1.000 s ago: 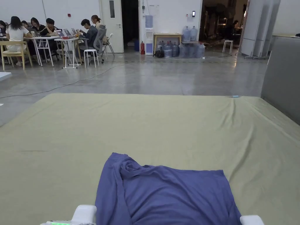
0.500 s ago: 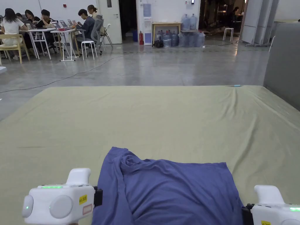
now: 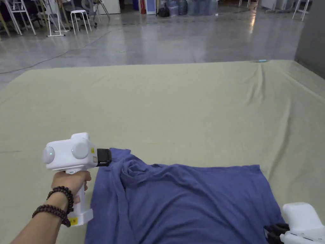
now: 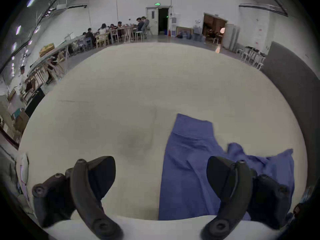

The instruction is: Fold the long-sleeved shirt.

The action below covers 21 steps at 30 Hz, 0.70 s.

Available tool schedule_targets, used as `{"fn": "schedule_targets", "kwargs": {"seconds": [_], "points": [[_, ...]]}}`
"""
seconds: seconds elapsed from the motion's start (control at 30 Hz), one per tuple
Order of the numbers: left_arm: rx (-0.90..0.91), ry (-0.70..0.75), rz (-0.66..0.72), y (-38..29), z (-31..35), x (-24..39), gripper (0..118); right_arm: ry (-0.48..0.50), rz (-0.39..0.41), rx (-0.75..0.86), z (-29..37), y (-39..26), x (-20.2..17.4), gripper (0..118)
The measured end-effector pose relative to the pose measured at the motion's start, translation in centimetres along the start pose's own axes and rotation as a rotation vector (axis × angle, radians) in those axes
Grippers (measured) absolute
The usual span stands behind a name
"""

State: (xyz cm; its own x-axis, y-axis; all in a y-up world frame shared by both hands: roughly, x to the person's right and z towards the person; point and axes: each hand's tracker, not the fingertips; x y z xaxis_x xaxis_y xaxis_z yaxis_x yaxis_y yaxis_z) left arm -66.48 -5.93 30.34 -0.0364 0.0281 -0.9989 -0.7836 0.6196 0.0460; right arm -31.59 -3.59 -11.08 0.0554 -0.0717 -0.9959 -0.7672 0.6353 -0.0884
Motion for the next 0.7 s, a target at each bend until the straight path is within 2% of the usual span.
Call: {"fn": "schedule_targets", "kwargs": {"seconds": [0.07, 0.1, 0.13, 0.2, 0.23, 0.27, 0.3, 0.37, 0.5, 0.7], "points": [[-0.040, 0.000, -0.004, -0.4, -1.9, 0.7, 103, 0.005, 0.002, -0.015, -1.0, 0.1, 0.2, 0], [-0.072, 0.011, -0.014, -0.8, -2.8, 1.3, 95, 0.004, 0.004, -0.020, -1.4, 0.2, 0.3, 0], [-0.102, 0.013, -0.037, -1.6, -2.6, 2.2, 81, 0.001, 0.006, -0.023, -1.7, 0.2, 0.3, 0], [-0.109, 0.029, -0.060, -2.7, -3.1, 3.2, 74, -0.002, 0.009, -0.029, -2.1, 0.3, 0.3, 0], [-0.037, 0.054, -0.049, -3.0, -2.2, 3.7, 64, -0.005, 0.008, -0.036, -2.2, 0.3, 0.3, 0], [-0.063, 0.039, -0.050, -2.7, -1.9, 3.6, 43, -0.008, 0.008, -0.039, -2.2, 0.3, 0.3, 0], [-0.060, 0.030, -0.058, -2.6, -1.3, 4.0, 0, -0.010, 0.008, -0.038, -2.2, 0.2, 0.3, 0], [-0.002, 0.051, -0.120, -2.5, 0.3, 4.8, 0, -0.008, 0.009, -0.041, -2.3, 0.2, 0.3, 0], [0.007, 0.017, -0.123, -1.9, 4.6, 4.4, 0, 0.002, 0.013, -0.032, -1.3, 0.4, 0.1, 0], [0.045, 0.109, -0.121, -3.3, 11.7, -2.2, 0, 0.015, 0.018, 0.011, 0.7, 0.7, -0.1, 0]]}}
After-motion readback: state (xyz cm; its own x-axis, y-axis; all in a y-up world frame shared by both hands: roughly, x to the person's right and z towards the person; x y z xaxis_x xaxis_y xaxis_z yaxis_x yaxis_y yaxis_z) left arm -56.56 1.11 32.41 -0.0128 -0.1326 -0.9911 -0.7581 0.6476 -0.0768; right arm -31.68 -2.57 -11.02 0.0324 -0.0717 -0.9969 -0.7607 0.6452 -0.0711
